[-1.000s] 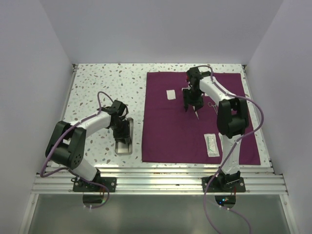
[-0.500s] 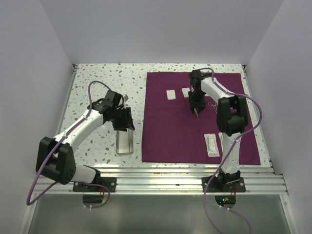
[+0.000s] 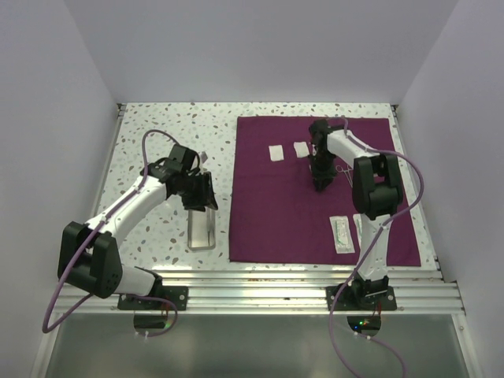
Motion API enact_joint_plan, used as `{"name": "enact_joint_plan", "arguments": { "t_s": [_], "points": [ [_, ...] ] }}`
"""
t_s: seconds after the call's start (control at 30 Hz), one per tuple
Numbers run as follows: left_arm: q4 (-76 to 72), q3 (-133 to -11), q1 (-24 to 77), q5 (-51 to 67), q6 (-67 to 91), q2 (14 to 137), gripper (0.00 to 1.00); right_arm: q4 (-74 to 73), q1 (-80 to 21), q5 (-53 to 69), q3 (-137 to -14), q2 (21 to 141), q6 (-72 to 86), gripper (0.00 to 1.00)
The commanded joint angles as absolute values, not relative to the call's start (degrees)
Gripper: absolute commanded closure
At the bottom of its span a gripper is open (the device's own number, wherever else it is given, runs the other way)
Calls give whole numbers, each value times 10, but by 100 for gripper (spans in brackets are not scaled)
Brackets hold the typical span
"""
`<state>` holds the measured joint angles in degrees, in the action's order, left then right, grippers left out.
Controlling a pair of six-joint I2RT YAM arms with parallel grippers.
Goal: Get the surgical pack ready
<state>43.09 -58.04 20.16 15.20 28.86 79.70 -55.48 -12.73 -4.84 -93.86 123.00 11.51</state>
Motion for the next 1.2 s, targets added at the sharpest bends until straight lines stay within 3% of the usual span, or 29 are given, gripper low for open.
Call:
{"name": "enact_joint_plan", "arguments": {
  "t_s": [0.0, 0.13, 0.23, 0.53, 0.77, 1.17],
  "points": [
    [439, -605, 199, 165, 277, 795, 51, -544, -127, -41, -925, 1211, 112, 78],
    [439, -605, 199, 167, 279, 798, 51, -541, -127, -50, -920, 1212, 111, 80],
    [439, -609, 199, 170, 280, 801, 51, -544, -127, -54, -925, 1213, 112, 88],
    [446, -631, 199, 178, 280, 810, 51, -574, -127, -50, -967, 1195, 121, 100],
    [452, -663, 197, 199, 281, 833, 49, -608, -127, -25, -998, 1174, 127, 100],
    [275, -661, 174, 422, 409, 887, 41, -550, -162, 231, -951, 1092, 178, 100]
  ]
}}
